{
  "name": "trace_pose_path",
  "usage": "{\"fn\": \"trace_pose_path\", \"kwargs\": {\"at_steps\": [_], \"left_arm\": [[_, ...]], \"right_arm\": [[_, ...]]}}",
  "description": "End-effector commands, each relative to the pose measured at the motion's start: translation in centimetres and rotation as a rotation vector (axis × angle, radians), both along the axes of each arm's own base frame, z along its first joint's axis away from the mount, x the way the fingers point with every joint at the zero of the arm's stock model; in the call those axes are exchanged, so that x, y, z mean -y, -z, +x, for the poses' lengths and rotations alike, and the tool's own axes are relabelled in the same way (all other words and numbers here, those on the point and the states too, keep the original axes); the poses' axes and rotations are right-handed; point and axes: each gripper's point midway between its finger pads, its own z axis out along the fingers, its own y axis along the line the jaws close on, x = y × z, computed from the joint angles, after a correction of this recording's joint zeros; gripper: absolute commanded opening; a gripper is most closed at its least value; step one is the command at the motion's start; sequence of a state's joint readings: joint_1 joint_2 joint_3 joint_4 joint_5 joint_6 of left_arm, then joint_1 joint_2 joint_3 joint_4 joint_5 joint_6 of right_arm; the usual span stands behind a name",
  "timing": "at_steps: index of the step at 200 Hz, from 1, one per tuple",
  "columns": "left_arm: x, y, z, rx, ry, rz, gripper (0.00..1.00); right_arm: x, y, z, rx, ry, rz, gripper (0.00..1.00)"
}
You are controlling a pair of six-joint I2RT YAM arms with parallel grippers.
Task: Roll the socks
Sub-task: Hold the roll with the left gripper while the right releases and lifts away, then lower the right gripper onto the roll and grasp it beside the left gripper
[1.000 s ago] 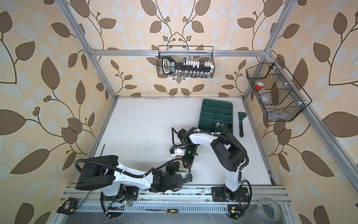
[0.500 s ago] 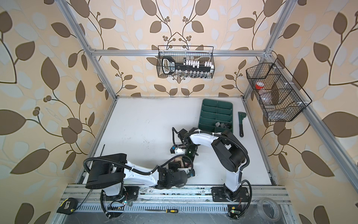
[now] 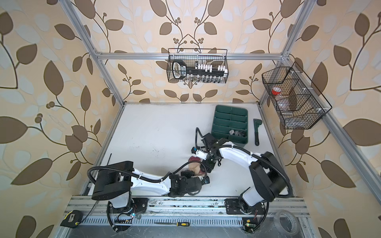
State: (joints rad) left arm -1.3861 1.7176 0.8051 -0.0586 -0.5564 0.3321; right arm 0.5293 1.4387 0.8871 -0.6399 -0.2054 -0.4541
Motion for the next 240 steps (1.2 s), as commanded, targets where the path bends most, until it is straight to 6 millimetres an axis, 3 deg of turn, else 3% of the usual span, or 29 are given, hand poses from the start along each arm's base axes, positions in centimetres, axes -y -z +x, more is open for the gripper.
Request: {"fn": "trace_pose_path", "kwargs": {"at_steps": [1,25,46,56,74,106,130,176,211,240], "left_arm": [[-2.2,4.1,-4.2,-0.228,0.078,0.109,0.06],[-1.7,4.2,-5.1,-0.294,0.113,0.110,0.07],[-1.3,4.1,-6.2,-0.471,0.124,0.084,0.07],[-1.1,3.9,-6.3,-0.547,0.108,0.064,0.08],[-0.6,3.3,-6.0,-0.695,0.075,0.022,0.08],[-0.1,2.6,-5.3,-0.905,0.021,-0.030,0.11],[0.1,2.7,-5.2,-1.071,-0.040,-0.044,0.11],[0.5,2.7,-3.5,-1.274,-0.180,-0.161,0.14],[0.6,2.8,-2.1,-1.329,-0.258,-0.210,0.15],[0.8,2.7,-1.8,-1.344,-0.266,-0.228,0.15]], "right_arm": [[1.4,-4.2,4.6,0.248,0.125,0.076,1.00],[5.8,-9.6,8.0,0.472,0.349,0.113,1.00],[10.0,-16.2,9.1,0.726,0.562,0.187,1.00],[11.6,-19.4,8.6,0.843,0.631,0.245,1.00],[13.2,-23.2,7.1,1.002,0.695,0.344,1.00],[14.6,-26.2,4.2,1.143,0.737,0.419,1.00],[11.7,-25.0,1.9,1.091,0.477,0.388,1.00],[7.4,-19.4,-4.9,0.944,-0.010,0.263,0.98],[6.4,-14.8,-9.9,0.810,-0.272,0.174,0.91],[5.8,-10.4,-11.3,0.646,-0.352,0.089,0.82]]}}
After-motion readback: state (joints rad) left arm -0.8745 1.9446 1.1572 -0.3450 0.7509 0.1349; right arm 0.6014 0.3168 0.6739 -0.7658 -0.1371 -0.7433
